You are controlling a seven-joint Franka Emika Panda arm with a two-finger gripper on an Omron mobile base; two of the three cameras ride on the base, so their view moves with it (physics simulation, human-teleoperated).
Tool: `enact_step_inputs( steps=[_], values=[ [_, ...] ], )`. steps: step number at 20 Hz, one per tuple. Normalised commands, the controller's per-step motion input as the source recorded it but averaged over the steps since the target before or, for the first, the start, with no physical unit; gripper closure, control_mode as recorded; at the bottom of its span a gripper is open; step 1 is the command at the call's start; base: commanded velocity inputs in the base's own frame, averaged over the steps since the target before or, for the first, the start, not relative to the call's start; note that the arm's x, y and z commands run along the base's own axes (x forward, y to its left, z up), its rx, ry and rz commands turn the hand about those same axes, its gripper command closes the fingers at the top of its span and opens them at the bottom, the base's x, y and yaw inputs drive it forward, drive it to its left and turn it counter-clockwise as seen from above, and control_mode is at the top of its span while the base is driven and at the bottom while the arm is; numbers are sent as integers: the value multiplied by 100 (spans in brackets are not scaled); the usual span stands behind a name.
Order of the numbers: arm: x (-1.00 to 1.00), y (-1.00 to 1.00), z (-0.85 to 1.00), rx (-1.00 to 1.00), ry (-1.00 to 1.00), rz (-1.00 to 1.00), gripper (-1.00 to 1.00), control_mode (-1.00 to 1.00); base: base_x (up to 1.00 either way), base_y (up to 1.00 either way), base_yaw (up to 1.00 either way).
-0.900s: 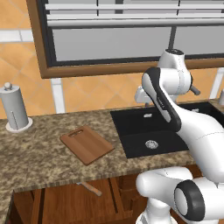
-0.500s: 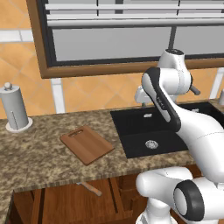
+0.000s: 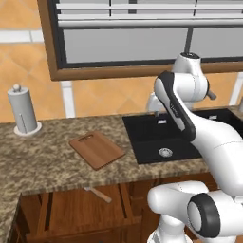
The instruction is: Pick up the knife from the drawer and place it on the cutting board. Then place the meat from the plate to the cutting board.
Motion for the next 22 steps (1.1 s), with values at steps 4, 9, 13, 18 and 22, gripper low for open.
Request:
enact_step_inputs(
  steps=[4,9,13,18,22],
  values=[
    [0,0,0,0,0,0,-100,100,-72,-23,32],
    [0,0,0,0,0,0,-100,100,-17,-55,35],
    [0,0,0,0,0,0,-100,100,0,-66,36],
    [0,0,0,0,0,0,-100,100,4,-45,34],
    [0,0,0,0,0,0,-100,100,19,-34,34]
  ],
)
